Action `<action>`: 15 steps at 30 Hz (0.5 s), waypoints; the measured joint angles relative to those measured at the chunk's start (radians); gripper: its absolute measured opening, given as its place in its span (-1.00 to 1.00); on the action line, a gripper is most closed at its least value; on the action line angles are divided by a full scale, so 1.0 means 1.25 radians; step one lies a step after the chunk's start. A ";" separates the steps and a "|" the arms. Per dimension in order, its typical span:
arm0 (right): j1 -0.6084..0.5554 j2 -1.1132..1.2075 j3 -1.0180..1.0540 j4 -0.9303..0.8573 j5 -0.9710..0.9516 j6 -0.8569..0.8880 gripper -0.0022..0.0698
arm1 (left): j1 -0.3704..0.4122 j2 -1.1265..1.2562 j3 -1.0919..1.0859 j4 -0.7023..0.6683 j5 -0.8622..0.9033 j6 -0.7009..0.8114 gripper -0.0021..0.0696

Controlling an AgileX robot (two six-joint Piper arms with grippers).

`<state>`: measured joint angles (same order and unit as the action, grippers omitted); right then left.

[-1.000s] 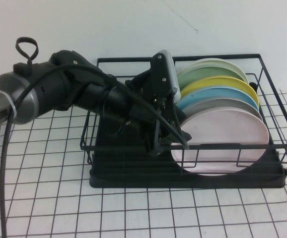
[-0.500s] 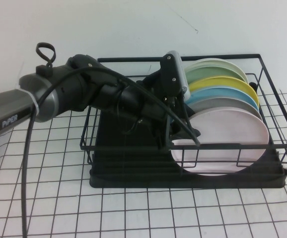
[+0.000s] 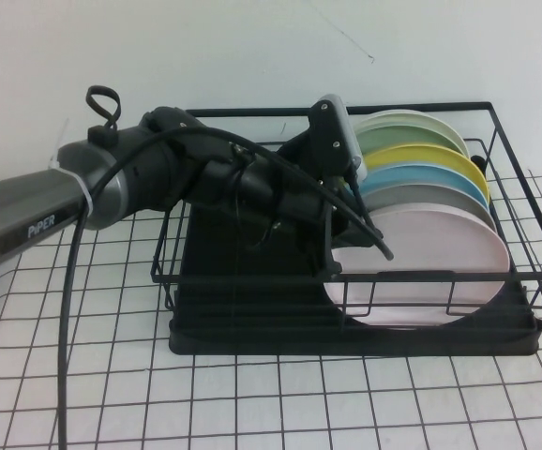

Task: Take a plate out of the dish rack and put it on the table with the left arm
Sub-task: Grasp the plate from the shelf, then place the plate from the table

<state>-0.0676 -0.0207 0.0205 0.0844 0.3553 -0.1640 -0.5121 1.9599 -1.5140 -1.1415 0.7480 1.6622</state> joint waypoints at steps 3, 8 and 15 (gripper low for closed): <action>0.000 0.000 0.000 0.000 0.000 0.000 -0.94 | 0.000 -0.018 0.000 0.009 -0.003 -0.021 -0.60; 0.000 0.000 0.000 0.000 0.000 0.000 -0.94 | 0.000 -0.080 0.000 0.022 -0.003 -0.036 -0.61; 0.000 0.000 0.000 0.000 0.000 0.000 -0.94 | 0.000 -0.174 -0.002 0.033 0.003 -0.068 -0.61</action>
<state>-0.0676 -0.0207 0.0205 0.0844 0.3553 -0.1640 -0.5121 1.7428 -1.5164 -1.1000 0.7513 1.5767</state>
